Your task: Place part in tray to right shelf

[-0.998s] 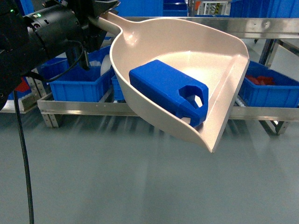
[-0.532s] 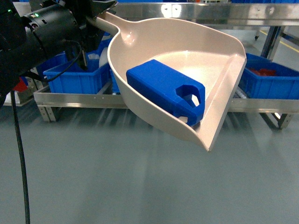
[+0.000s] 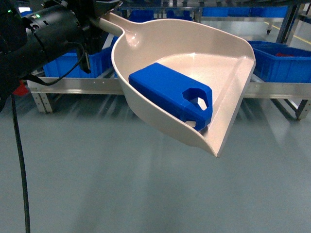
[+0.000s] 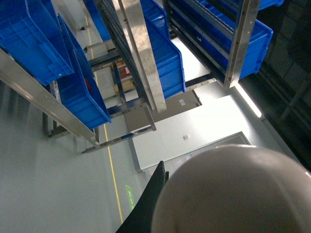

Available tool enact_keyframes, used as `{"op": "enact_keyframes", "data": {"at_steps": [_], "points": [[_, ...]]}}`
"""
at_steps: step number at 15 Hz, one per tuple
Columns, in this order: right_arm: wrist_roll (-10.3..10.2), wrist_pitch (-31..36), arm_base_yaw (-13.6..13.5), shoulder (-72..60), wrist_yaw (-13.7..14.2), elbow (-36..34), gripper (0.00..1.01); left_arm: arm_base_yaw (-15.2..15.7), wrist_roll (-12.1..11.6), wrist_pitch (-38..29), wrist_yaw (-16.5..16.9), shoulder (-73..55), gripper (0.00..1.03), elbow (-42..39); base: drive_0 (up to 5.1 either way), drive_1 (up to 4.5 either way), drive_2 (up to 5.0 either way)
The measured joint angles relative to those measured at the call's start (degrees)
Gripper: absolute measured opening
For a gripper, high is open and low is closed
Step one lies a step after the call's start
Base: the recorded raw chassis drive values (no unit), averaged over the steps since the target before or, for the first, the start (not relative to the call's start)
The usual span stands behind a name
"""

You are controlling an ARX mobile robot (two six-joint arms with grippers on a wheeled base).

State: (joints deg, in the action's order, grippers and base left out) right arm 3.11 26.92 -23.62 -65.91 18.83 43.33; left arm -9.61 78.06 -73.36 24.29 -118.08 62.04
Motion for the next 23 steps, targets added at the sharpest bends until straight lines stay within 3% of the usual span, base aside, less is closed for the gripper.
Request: {"op": "enact_keyframes", "data": {"at_steps": [14,23], "points": [[-0.02,-0.07,0.00,-0.02,0.00,-0.02,0.98,0.00,-0.02,0.04,0.02,-0.07,0.12,-0.02,0.0,0.00,0.0],[0.00,0.04,0.02,0.00,-0.04,0.00,0.98,-0.20,0.04,0.04,0.17,-0.07,0.12,0.00,1.7,2.66,-4.2]]}}
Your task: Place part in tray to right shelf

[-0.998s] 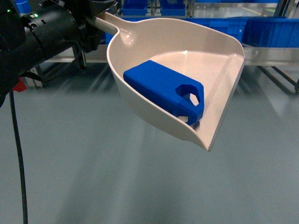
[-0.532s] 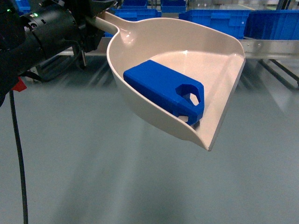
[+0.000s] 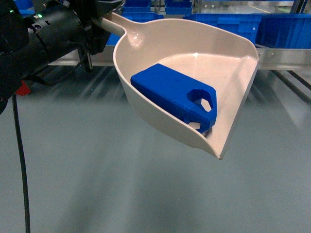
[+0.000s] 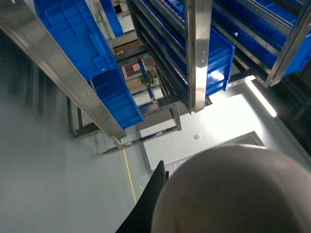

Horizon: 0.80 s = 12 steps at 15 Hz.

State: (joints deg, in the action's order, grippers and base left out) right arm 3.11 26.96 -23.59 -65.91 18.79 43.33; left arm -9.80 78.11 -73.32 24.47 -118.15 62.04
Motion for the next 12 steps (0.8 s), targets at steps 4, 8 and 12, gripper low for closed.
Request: {"op": "enact_keyframes", "data": {"at_steps": [4,8,12], "points": [[-0.02,-0.02,0.00,0.00,0.04,0.00,0.98,0.24,-0.04,-0.15,-0.20,0.00,0.12,0.00,0.0,3.83,-3.7],[-0.02,0.02,0.00,0.00,0.04,0.00,0.98,0.26,-0.07,-0.04,-0.22,0.00,0.12,0.00,0.0,3.74,-3.8],[-0.02,-0.02,0.00,0.00,0.04,0.00,0.98,0.26,0.02,-0.04,-0.04,0.00,0.12,0.00,1.2,3.09,-4.4]]}}
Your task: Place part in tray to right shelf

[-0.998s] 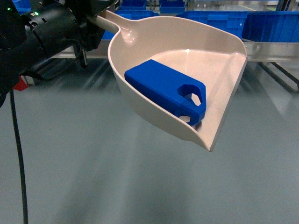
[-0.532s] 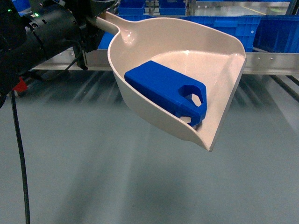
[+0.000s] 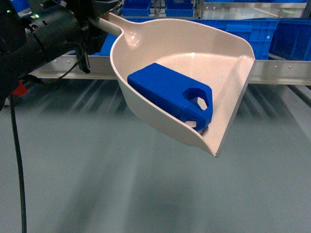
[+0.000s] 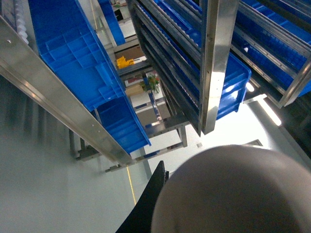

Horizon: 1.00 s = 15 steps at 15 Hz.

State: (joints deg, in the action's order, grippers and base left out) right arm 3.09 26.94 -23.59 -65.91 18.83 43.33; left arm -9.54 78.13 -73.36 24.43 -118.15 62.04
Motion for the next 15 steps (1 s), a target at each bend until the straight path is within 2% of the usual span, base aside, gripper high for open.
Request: {"op": "enact_keyframes", "data": {"at_steps": [12,15], "points": [[0.00,-0.11,0.00,0.02,0.02,0.00,0.98,-0.39,-0.07,0.15,0.04,0.00,0.12,0.00,2.5,2.25,-5.1],[0.00,0.11,0.00,0.02,-0.02,0.00,0.98,-0.31,-0.07,0.00,-0.04,0.00,0.12,0.00,0.3,4.59,-4.0]]}}
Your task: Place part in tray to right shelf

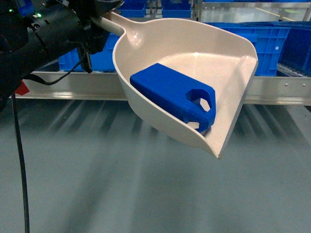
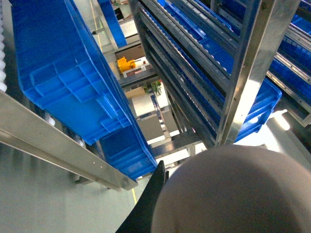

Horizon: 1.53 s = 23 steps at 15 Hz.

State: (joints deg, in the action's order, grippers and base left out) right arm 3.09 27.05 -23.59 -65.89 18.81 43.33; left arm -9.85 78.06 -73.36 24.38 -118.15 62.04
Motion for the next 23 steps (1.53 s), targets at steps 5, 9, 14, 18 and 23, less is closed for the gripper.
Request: {"op": "enact_keyframes", "data": {"at_steps": [5,9,14,18,23], "points": [[0.00,-0.13,0.00,0.00,0.02,0.00,0.98,0.20,0.00,0.02,-0.02,0.00,0.12,0.00,0.3,4.59,-4.0],[0.00,-0.15,0.00,-0.02,0.02,0.00,0.98,0.20,0.02,0.09,-0.09,0.00,0.12,0.00,0.3,4.59,-4.0],[0.02,-0.37,0.04,-0.33,0.02,0.00,0.98,0.26,0.00,0.26,-0.33,0.02,0.12,0.11,0.3,4.59,-4.0],[0.00,-0.07,0.02,-0.37,0.04,0.00,0.98,0.28,0.00,0.04,-0.11,0.02,0.12,0.11,0.3,4.59,-4.0],[0.00,-0.09,0.00,-0.35,0.04,0.00,0.98,0.28,0.00,0.02,-0.11,0.02,0.12,0.11,0.3,4.59,-4.0]]}}
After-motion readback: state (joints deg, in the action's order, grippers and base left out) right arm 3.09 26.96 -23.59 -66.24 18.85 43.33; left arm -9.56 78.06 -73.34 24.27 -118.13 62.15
